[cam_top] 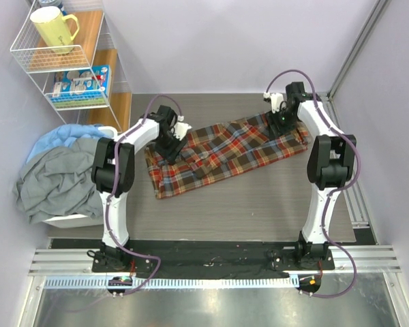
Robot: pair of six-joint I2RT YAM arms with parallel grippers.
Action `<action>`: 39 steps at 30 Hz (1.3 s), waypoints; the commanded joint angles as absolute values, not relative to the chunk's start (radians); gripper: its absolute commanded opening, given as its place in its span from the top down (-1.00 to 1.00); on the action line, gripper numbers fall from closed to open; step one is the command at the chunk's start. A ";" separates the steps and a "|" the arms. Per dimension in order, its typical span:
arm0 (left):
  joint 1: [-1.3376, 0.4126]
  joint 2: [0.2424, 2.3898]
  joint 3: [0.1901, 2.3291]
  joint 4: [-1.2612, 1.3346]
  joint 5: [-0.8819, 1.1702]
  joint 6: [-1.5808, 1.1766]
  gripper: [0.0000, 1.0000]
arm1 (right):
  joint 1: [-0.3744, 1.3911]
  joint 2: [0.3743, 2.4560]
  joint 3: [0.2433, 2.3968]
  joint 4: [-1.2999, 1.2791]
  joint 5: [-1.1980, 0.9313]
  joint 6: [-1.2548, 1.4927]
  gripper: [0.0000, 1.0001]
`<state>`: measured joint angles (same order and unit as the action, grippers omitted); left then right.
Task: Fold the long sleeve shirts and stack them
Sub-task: Fold the shirt
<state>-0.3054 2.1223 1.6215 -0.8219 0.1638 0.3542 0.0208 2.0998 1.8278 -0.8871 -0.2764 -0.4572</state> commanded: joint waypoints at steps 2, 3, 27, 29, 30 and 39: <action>-0.363 2.027 1.447 -0.988 0.193 0.451 0.10 | 0.020 2.158 1.809 -0.899 -0.174 -0.390 0.10; -0.429 2.004 1.395 -1.033 0.210 0.468 0.10 | 0.020 2.173 1.824 -0.897 -0.161 -0.388 0.13; -0.454 1.807 1.351 -0.773 0.454 0.328 -0.07 | 0.169 2.177 2.068 -0.571 -0.117 -0.384 0.09; -0.457 1.844 1.345 -0.764 0.427 0.324 -0.04 | 0.167 2.140 2.046 -0.606 -0.115 -0.380 0.08; -0.457 1.851 1.333 -0.750 0.416 0.319 -0.01 | 0.166 2.134 2.027 -0.621 -0.118 -0.376 0.09; -0.609 1.852 1.194 -0.813 0.362 0.296 0.21 | 0.164 2.111 1.884 -0.775 -0.227 -0.272 0.21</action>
<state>-0.5259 1.8797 1.2427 -0.7807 0.3794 0.3187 0.1459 2.1094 1.9610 -0.6991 -0.1650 -0.3309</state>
